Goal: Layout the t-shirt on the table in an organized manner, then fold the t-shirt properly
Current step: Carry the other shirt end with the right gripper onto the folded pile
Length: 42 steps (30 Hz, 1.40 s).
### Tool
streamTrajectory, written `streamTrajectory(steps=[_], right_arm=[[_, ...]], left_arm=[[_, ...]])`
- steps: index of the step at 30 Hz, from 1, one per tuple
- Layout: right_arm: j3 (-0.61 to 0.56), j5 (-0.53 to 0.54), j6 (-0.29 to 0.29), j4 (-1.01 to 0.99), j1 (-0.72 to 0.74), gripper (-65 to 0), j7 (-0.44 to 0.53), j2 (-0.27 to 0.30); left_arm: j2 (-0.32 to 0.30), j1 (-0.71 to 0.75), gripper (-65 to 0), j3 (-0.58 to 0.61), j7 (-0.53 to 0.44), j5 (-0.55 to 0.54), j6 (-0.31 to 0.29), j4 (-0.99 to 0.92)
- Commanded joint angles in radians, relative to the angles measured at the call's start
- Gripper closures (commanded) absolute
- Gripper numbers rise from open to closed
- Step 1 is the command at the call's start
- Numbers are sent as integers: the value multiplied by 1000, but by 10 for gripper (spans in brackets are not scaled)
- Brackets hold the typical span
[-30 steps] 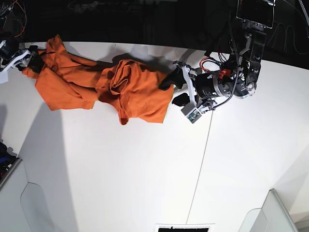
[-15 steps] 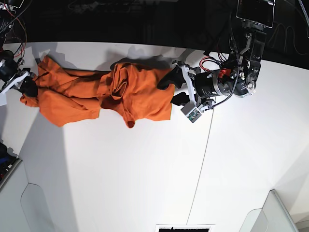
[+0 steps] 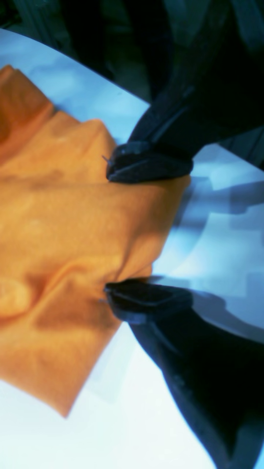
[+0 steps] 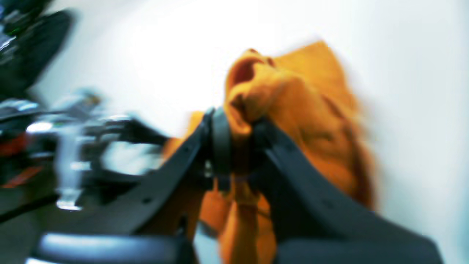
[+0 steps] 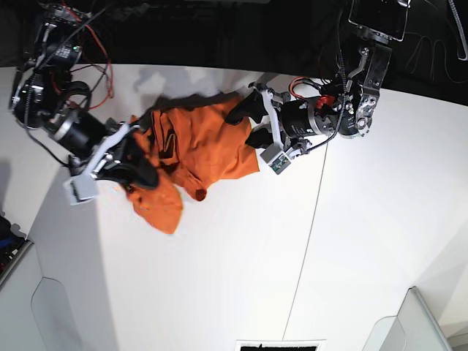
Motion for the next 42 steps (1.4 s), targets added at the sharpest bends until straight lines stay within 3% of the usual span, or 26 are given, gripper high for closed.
streamTrajectory(steps=[1,4,7,10,11,12,15,18,20,24,26,29,34,39,42], right_arm=[[-38,-6,11,15,10,0,24,-19],[-158,-124,11,-14,7,0,24,-72],[-254,-202,7,-64,8,0,39,-79],[-300,-230,3,-97,8,-287,49,-77],[-304,-224,3,-98,8,-349,56,-77],[-305,-205,3,-96,11,-368,59,-77],[-298,-160,3,-89,39,-367,69,-78],[-272,-159,3,-66,80,-366,79,-78],[-233,-159,3,-57,109,-366,106,-78],[-146,-269,-33,-76,178,-350,195,-78],[-115,-335,-58,-112,219,-237,196,-78],[-93,-365,-79,-225,277,0,197,-77],[-94,-358,-29,-448,332,0,219,-73],[-99,-391,-29,-650,392,0,323,-72],[-110,-395,-21,-710,404,0,321,-72]], left_arm=[[-4,-8,-436,-2,-2,-7,-6,3],[-3,-11,-436,-2,-2,-6,-6,-7],[-3,-20,-436,-2,-2,-6,-5,-7],[-4,-22,-436,-2,-2,-6,-6,-7],[-4,-22,-436,-2,-2,-6,-6,-7],[-3,-22,-435,-5,-2,-8,-5,-7],[-7,-22,-414,-29,22,-48,-24,8],[-26,-13,-250,-86,60,-111,-30,87],[-49,-11,-201,-121,70,-120,-30,154],[-97,-17,-202,-152,66,-148,-30,271],[-105,-16,-202,-150,72,-188,-30,314],[-99,-16,-202,-150,77,-235,-30,336],[-97,-16,-202,-150,77,-187,-30,314],[-100,-8,-202,-150,163,-375,-30,341],[-100,23,-202,-150,164,-361,-30,422]])
